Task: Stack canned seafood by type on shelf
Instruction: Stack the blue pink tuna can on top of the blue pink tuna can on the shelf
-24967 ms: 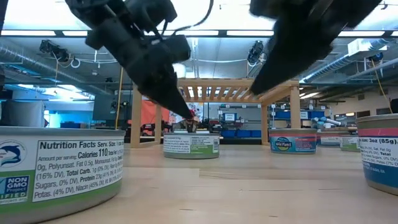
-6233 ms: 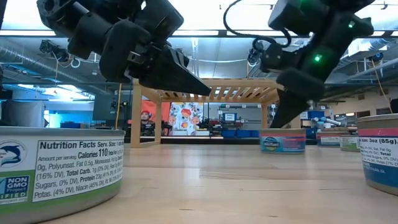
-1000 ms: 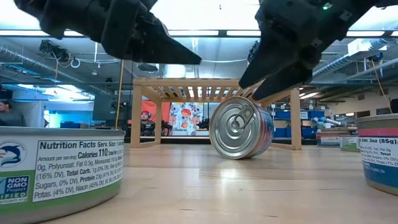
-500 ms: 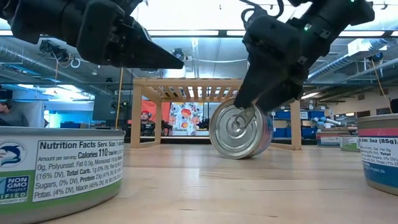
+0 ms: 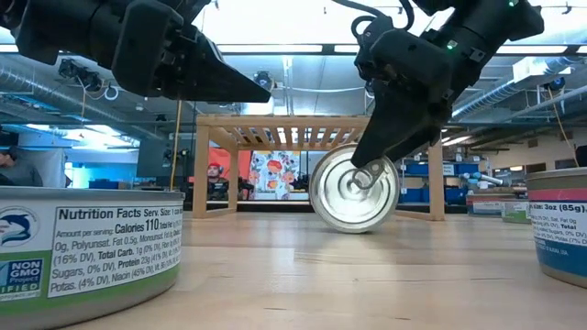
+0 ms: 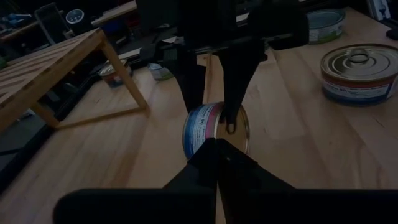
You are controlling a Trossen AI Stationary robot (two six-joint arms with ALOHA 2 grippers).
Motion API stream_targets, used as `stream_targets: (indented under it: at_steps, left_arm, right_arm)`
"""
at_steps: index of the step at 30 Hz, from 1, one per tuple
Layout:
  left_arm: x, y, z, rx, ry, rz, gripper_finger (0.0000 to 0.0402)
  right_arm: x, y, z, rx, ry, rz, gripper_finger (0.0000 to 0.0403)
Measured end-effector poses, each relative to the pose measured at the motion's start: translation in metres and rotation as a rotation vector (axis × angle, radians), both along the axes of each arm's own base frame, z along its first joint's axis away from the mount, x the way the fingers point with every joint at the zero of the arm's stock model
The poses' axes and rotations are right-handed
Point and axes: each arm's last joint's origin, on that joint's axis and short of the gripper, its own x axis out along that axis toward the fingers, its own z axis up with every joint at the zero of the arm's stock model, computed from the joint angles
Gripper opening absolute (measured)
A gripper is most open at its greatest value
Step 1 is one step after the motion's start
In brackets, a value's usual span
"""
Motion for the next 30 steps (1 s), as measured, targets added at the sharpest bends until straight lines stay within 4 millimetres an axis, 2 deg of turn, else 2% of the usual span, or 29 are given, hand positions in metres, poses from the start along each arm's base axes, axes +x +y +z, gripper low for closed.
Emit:
stream_targets:
  at_steps: [7,12,16,22,26,30]
  left_arm:
    - [-0.001,-0.002,0.001,0.006,-0.004,-0.004,0.001]
    - [-0.004,-0.009,0.003,0.057,-0.025,0.022,0.001]
    - [-0.008,-0.017,0.004,0.096,-0.038,0.041,0.001]
    - [-0.014,-0.028,0.006,0.166,-0.048,0.046,0.001]
    - [-0.018,-0.034,0.006,0.188,-0.047,0.06,0.001]
    - [-0.019,-0.035,0.005,0.195,-0.038,0.057,0.001]
  right_arm:
    - [0.003,0.001,0.005,0.003,0.006,0.05,0.0202]
    - [0.015,0.003,0.026,0.044,-0.041,0.108,0.0202]
    - [0.025,-0.003,0.05,0.032,-0.056,0.121,0.0202]
    - [0.042,-0.019,0.1,0.003,-0.084,0.147,0.0202]
    - [0.048,-0.041,0.131,-0.034,-0.095,0.119,0.0202]
    - [0.054,-0.071,0.158,-0.045,-0.16,0.079,0.0202]
